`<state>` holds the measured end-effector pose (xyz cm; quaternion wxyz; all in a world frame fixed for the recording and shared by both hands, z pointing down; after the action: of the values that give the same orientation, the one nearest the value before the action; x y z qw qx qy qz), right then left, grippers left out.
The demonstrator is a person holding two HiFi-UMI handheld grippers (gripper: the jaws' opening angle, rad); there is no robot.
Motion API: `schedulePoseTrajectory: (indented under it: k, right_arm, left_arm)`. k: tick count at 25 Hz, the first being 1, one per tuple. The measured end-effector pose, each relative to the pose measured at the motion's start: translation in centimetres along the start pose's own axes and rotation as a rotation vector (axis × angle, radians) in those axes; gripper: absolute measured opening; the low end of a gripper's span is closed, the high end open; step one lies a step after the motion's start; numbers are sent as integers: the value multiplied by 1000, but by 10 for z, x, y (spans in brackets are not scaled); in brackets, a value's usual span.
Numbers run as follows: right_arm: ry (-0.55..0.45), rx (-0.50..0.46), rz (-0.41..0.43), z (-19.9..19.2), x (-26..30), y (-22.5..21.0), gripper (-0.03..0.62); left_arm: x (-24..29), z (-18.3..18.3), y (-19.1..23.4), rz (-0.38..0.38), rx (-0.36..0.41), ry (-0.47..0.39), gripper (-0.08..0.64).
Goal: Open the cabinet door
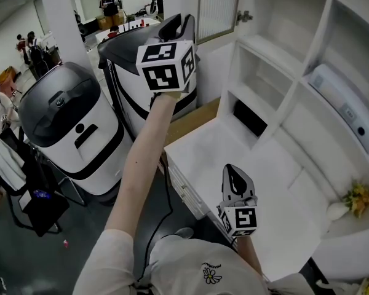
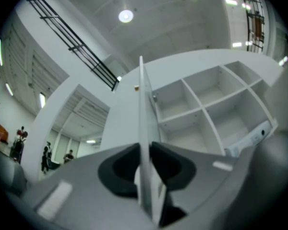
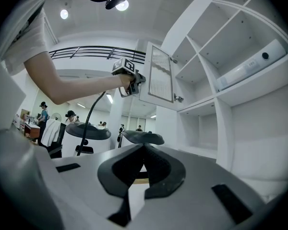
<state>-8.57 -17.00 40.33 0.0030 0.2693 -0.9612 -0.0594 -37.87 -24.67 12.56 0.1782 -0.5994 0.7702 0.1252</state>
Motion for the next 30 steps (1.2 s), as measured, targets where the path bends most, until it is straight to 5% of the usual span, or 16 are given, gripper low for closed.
schedulePoseTrajectory:
  k: [16, 30]
  right_arm:
    - [-9, 5, -60, -2, 13, 11, 0]
    - [-28, -1, -71, 0, 23, 20, 0]
  left_arm:
    - [28, -11, 56, 35, -65, 61, 94]
    - [25, -10, 56, 31, -2, 42, 97]
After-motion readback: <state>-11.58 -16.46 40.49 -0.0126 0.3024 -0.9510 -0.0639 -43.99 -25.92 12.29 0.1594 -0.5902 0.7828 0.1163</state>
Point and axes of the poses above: the fingertips, and each gripper's own axes: x forward along the fingers, y to its left, z out of its top, the point moved 10 cm from there along -x, backward along the fingers, and after that the axes turned 5 degrees about z, right-handed, at the moved point
